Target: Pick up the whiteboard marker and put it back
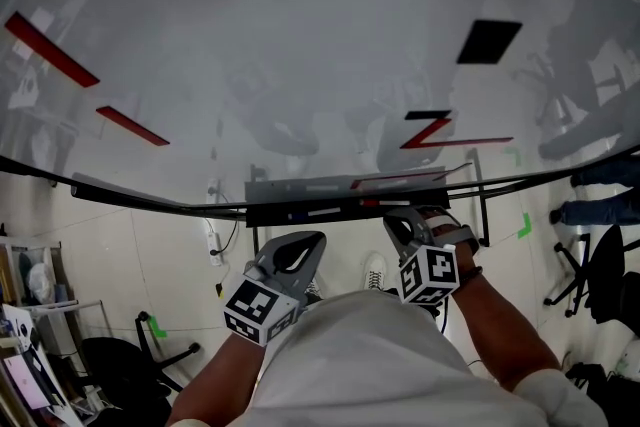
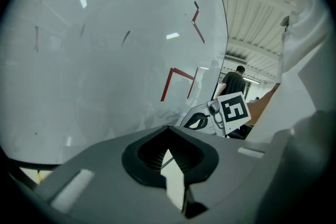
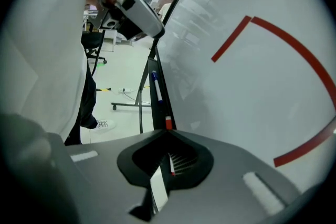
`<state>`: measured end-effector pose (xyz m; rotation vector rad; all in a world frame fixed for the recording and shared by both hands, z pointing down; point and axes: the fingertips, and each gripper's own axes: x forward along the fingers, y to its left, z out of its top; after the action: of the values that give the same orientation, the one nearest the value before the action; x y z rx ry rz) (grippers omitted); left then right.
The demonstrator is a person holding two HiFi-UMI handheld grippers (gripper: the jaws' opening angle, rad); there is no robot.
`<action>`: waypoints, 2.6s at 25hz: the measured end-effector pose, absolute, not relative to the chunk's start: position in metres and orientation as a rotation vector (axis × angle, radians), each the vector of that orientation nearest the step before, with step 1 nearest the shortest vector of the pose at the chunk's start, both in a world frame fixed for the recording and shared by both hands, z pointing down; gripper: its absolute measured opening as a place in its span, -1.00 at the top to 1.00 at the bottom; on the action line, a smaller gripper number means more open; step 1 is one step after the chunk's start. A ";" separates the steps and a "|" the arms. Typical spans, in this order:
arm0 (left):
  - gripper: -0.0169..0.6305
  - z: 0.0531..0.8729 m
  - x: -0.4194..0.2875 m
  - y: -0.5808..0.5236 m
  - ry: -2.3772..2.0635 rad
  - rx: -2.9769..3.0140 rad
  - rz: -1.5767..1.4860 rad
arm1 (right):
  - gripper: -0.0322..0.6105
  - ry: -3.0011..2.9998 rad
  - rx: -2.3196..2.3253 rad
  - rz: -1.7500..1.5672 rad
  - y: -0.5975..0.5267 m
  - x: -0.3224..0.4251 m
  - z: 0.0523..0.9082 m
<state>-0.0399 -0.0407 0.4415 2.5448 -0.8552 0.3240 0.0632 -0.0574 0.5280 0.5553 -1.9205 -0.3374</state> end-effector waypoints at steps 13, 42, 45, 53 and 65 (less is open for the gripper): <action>0.90 0.438 -0.041 -0.042 -0.874 2.564 0.349 | 0.89 -2.252 0.833 0.045 -0.047 0.052 0.461; 0.90 0.409 -0.044 -0.027 -0.750 2.642 0.238 | 0.89 -2.554 1.202 0.590 -0.025 0.060 0.411; 0.90 0.408 -0.051 -0.022 -0.694 2.650 0.224 | 0.89 -2.526 1.263 0.585 -0.014 0.054 0.410; 0.90 0.403 -0.061 -0.007 -0.661 2.672 0.232 | 0.89 -2.519 1.313 0.572 0.016 0.038 0.406; 0.90 0.396 -0.013 0.057 -0.909 2.604 0.178 | 0.89 -2.652 1.140 0.511 0.063 0.090 0.388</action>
<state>-0.0128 0.0566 0.3963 2.6043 -0.9095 0.1781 0.0897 0.0629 0.3880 1.1404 -2.6516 0.5106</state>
